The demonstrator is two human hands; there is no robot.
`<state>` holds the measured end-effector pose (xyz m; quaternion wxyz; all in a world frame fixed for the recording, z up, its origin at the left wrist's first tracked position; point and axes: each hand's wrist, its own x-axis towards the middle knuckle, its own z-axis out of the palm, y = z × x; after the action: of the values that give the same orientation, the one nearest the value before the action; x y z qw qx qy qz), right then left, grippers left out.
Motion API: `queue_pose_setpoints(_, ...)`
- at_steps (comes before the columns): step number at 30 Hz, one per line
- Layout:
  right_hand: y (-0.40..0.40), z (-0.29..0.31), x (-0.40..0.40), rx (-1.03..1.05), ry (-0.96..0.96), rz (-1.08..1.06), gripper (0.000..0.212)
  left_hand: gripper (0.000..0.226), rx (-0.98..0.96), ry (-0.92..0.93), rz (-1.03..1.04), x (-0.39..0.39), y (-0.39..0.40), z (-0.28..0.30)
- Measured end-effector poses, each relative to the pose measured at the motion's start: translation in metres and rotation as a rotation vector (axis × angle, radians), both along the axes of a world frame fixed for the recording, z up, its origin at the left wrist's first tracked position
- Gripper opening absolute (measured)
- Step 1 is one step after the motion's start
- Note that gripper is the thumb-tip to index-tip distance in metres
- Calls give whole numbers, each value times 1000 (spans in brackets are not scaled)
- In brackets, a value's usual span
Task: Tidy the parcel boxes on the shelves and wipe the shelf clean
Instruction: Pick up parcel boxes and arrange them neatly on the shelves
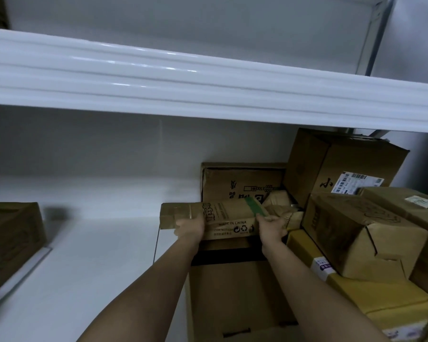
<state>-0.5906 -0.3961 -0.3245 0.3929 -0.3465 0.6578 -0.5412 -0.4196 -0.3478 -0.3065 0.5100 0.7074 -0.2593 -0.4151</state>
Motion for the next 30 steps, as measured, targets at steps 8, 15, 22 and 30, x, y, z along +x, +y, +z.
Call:
queue_pose_setpoints(8, 25, 13, 14, -110, -282, -103, 17, 63, -130, 266, -74, 22, 42, 12)
queue_pose_setpoints(15, 53, 29, 20, -127, -307, -33, 25, 43, -226, 313, -222, 46, 66, 24)
queue_pose_setpoints(22, 68, 39, 10, -15, -308, 68, 67, 26, -166, 304, -438, 46, 102, 40)
queue_pose_setpoints(30, 135, 51, 28, -57, -359, 308, 86, 15, -312, 333, -299, 7, 154, 58)
